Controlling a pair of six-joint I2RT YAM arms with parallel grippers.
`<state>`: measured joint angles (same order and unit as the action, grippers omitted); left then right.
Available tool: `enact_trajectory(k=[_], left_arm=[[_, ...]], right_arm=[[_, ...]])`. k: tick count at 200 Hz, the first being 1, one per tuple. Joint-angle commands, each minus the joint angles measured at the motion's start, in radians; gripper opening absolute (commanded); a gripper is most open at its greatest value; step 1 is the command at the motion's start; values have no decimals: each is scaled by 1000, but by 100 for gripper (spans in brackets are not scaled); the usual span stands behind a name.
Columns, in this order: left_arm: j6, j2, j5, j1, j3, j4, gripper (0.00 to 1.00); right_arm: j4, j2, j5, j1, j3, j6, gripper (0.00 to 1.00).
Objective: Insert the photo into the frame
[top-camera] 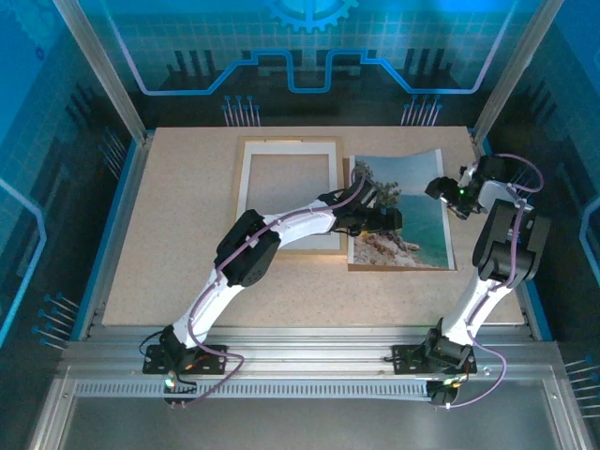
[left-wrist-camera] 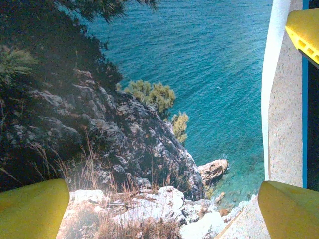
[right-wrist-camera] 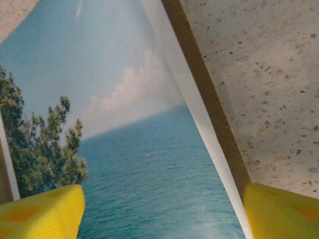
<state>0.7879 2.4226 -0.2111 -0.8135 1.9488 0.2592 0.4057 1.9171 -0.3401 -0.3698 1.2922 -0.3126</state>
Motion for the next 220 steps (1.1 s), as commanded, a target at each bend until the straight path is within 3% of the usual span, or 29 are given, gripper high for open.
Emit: enact_trajectory(k=[1, 29, 61, 75, 100, 137, 220], left_arm=[[19, 42, -15, 2, 16, 51, 99], [16, 42, -18, 2, 19, 57, 99], [12, 43, -27, 5, 27, 72, 99], [7, 43, -32, 5, 32, 83, 99], [-4, 41, -34, 5, 39, 104, 99], [-3, 43, -33, 5, 37, 102, 99], [-7, 39, -32, 6, 38, 102, 99]], right_arm=[[10, -17, -58, -6, -27, -5, 83], [7, 1, -69, -8, -20, 29, 83], [-10, 52, -116, -20, 16, 173, 81], [29, 110, -209, -37, 81, 198, 80], [123, 185, -266, -37, 168, 214, 76], [141, 164, -119, -2, 154, 224, 74], [162, 84, -103, 1, 148, 223, 41]])
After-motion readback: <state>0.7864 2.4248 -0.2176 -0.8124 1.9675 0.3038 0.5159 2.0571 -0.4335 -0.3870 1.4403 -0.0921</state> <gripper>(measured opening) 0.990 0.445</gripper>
